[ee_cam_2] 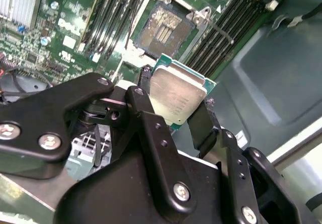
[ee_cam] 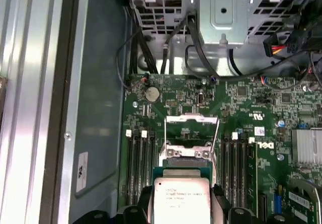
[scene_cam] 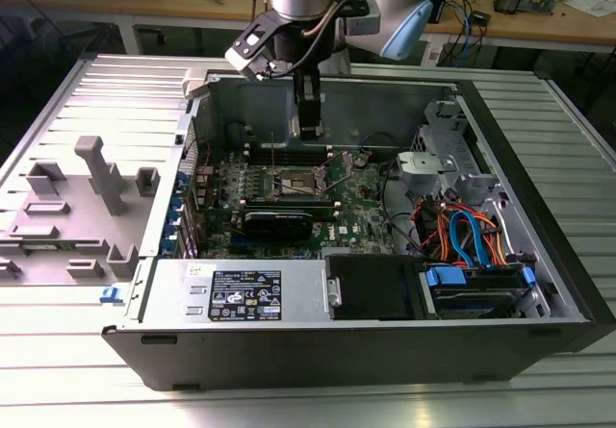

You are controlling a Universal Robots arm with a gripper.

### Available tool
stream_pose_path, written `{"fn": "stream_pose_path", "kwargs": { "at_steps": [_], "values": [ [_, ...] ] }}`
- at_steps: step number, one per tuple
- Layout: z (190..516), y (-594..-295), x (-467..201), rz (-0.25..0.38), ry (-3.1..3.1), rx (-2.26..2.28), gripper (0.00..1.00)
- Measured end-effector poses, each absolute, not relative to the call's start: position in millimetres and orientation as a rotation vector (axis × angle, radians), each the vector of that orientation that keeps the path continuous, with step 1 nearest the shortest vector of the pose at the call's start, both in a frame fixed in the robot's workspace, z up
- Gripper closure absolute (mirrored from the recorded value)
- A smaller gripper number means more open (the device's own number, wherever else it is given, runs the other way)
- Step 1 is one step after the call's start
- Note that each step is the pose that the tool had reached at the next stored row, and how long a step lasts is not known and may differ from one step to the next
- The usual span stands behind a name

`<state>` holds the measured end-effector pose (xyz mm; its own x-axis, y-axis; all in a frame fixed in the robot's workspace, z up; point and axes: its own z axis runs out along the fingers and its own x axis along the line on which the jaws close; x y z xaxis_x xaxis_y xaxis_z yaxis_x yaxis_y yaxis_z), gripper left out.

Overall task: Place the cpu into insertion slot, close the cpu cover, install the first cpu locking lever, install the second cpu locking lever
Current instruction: 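Place the cpu into insertion slot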

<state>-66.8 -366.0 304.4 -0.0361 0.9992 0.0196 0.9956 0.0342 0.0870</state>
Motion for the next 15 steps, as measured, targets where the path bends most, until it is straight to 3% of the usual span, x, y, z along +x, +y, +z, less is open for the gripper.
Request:
{"fn": "stream_pose_path", "kwargs": {
  "at_steps": [15],
  "values": [
    [266.4, -381.7, -69.8, 0.128, 2.27, 2.095, 0.45]
  ]
}}
